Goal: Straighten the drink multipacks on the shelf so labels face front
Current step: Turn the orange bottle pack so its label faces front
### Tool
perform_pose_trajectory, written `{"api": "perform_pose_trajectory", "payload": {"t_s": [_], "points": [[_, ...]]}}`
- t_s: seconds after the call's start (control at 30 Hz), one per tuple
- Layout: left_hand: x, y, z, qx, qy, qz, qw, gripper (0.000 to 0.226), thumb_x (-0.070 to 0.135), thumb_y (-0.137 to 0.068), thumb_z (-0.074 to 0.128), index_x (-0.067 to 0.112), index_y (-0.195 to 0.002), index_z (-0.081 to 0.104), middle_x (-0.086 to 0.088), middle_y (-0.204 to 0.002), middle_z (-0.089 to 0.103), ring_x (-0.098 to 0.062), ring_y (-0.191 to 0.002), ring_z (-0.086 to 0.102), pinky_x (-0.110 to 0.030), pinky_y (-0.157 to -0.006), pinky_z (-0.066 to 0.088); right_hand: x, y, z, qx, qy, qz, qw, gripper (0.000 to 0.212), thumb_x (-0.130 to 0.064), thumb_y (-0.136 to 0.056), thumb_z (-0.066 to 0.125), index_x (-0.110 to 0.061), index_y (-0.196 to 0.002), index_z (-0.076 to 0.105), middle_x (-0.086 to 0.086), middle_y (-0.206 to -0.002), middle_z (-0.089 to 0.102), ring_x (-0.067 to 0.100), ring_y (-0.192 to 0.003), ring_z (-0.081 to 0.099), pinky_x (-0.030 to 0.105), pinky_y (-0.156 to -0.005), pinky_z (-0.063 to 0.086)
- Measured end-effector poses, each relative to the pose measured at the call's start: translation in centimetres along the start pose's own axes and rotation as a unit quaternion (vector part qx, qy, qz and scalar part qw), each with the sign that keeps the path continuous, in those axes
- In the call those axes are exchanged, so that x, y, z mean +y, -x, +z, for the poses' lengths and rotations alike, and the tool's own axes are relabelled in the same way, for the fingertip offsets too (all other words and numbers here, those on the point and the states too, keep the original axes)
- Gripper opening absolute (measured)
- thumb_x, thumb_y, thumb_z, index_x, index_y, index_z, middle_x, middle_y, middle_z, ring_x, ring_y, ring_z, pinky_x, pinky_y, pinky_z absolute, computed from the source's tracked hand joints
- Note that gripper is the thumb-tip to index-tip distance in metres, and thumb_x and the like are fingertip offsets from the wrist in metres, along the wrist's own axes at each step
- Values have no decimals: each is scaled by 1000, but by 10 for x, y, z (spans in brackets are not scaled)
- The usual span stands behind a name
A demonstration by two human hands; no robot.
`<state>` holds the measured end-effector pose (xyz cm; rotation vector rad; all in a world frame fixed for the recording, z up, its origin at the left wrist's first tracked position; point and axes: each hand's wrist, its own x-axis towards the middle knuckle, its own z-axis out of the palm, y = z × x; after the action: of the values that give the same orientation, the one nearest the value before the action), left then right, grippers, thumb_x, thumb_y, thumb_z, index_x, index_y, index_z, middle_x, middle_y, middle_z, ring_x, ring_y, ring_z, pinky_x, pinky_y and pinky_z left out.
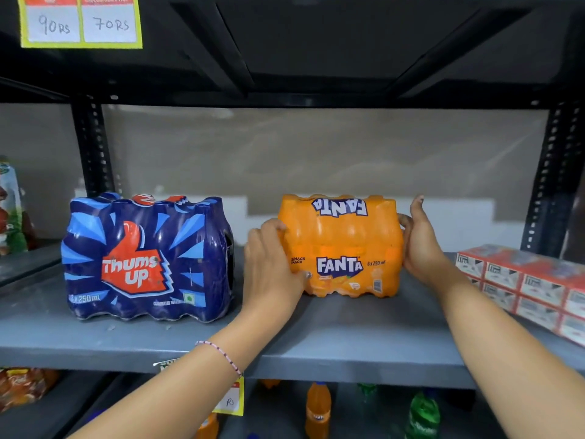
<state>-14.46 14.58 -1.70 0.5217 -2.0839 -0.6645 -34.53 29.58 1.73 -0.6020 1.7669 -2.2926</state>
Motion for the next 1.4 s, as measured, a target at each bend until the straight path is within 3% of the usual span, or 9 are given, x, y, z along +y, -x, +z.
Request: {"api": "perform_pose_trajectory", "payload": {"t_s": [0.13,0.23,0.37,0.57,0.77,0.97,1.13,1.27,1.4], "points": [[-6,-2,7,-100,21,-8,995,51,10,-87,71,22,-129,46,-1,-85,64,-20,-86,64,-37,-83,56,5,-5,-7,-3,41,-21,999,103,-89,-79,25,-2,-104,73,18,-89,78,32,-85,75,50,-90,58],[-2,0,5,-150,101,-3,983,86,45,-73,85,34,-141,33,7,-109,64,-7,-98,61,-20,-82,46,4,-5,-11,19,33,-28,999,92,-83,-86,24,-6,-79,72,14,-68,73,30,-68,70,43,-80,58],[2,4,3,-193,182,14,964,133,73,-51,79,33,-161,13,11,-158,34,-13,-145,36,-43,-118,36,8,-12,-13,21,5,-36,999,85,-92,-64,49,-9,-68,65,30,-82,62,42,-75,57,55,-83,55],[8,9,-4,-140,138,107,975,120,72,-52,79,55,-147,9,58,-130,7,0,-139,18,-34,-115,24,3,-4,-7,-108,-26,-3,994,63,-66,-82,61,-4,-73,65,14,-60,67,32,-62,56,36,-65,46],[3,17,-9,-37,138,151,978,93,35,-63,80,48,-137,26,24,-150,23,-14,-146,24,-43,-117,25,2,8,-2,-64,-46,-59,995,63,-53,-99,43,-8,-59,62,7,-49,64,17,-41,57,22,-44,44],[-9,9,-11,75,142,130,979,46,3,-72,65,35,-104,56,12,-131,38,-16,-129,37,-26,-107,30,3,10,0,57,25,-78,995,49,-44,-101,46,-9,-70,63,9,-77,68,18,-66,61,31,-60,45],[-8,-5,-18,41,106,-7,994,35,-13,-85,55,21,-96,58,-3,-111,60,-17,-95,57,-9,-76,43,-8,14,10,5,93,-33,995,41,-50,-102,41,-16,-93,63,6,-94,71,19,-83,67,35,-74,52],[0,-5,-16,-3,116,-89,989,16,17,-106,41,18,-104,57,-7,-114,63,-24,-99,64,-25,-72,45,4,20,8,-79,253,-2,964,75,-90,-77,36,-31,-113,68,0,-106,77,20,-99,72,44,-96,54],[9,-1,-21,-113,102,-123,981,56,60,-101,38,13,-129,49,1,-105,60,-12,-81,59,-22,-57,39,2,28,-1,-82,309,9,948,91,-102,-54,40,-34,-106,71,2,-113,78,25,-105,72,49,-105,50]]}}
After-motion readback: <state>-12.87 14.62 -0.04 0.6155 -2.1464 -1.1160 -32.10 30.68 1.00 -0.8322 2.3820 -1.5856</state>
